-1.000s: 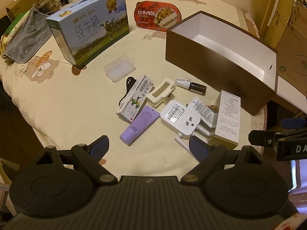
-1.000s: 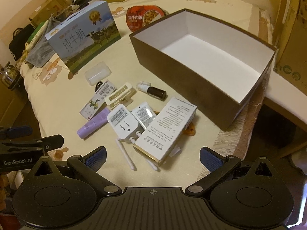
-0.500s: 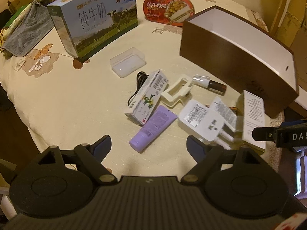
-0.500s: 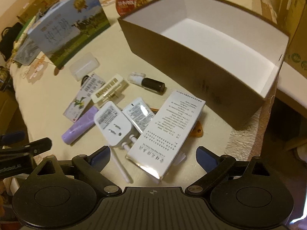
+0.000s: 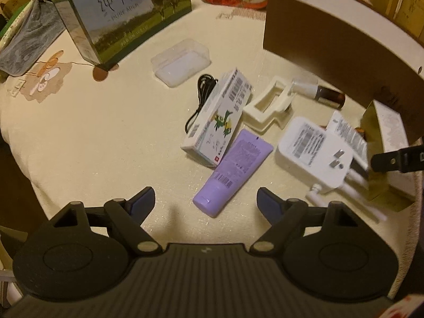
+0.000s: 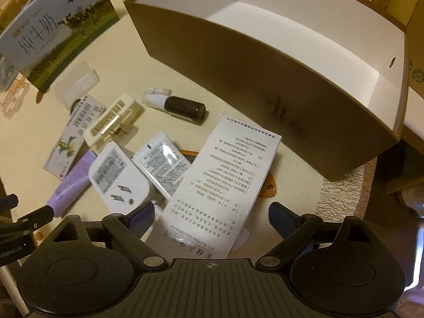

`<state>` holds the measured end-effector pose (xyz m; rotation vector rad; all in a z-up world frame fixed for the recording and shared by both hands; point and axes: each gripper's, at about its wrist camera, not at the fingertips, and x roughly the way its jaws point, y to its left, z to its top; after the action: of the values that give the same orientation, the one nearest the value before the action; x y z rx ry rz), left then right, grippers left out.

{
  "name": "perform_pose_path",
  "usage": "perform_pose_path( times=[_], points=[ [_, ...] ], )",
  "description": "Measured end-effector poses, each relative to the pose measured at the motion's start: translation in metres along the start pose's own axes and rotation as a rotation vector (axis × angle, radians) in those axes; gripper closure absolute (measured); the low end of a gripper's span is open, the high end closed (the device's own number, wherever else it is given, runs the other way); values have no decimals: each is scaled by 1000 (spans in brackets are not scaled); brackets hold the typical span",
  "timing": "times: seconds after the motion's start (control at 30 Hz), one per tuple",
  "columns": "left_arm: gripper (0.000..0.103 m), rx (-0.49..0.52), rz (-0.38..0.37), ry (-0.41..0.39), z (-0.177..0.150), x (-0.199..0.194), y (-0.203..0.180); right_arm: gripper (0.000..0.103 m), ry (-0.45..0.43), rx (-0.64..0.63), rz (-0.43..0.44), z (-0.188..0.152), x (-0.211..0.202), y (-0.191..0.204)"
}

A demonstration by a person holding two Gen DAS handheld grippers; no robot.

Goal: Organize rigid objects
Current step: 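Reach the left tool to the purple tube while the right tool reaches the white leaflet box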

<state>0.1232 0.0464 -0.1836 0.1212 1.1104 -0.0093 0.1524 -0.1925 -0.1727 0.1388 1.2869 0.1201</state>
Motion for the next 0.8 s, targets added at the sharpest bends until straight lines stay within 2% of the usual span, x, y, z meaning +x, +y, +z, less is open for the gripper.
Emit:
perform_pose_path(
  times=[0.1,0.13,0.17,0.3,0.4,0.5,0.57,0.67,0.8],
  points=[
    [30,21,-1,13,-1,12,-2,30,15,-19,4,-2,2,-3],
    [31,26,-2,16,-1,14,-2,39,23,-29,4,-4,2,-5],
    [31,29,-4,18,-1,16,-3,41,25,-40,5,-5,2,-7],
    [36,45,-16,13,-1,22,-6,42,11,-106,-15,-13,-4,-14],
    [42,60,-20,17,0,27,-9,42,11,-104,-11,-16,-7,-27],
    [52,57,-18,34,0,34,-11,43,15,-108,2,-18,-8,-38],
    [65,42,-20,51,0,38,-12,44,13,-110,8,-19,-9,-42],
    [76,34,-43,70,-3,39,-18,44,13,-103,20,-21,-10,-46],
    [80,56,-71,84,-10,32,-34,44,13,-109,34,-24,-10,-49]
  ],
)
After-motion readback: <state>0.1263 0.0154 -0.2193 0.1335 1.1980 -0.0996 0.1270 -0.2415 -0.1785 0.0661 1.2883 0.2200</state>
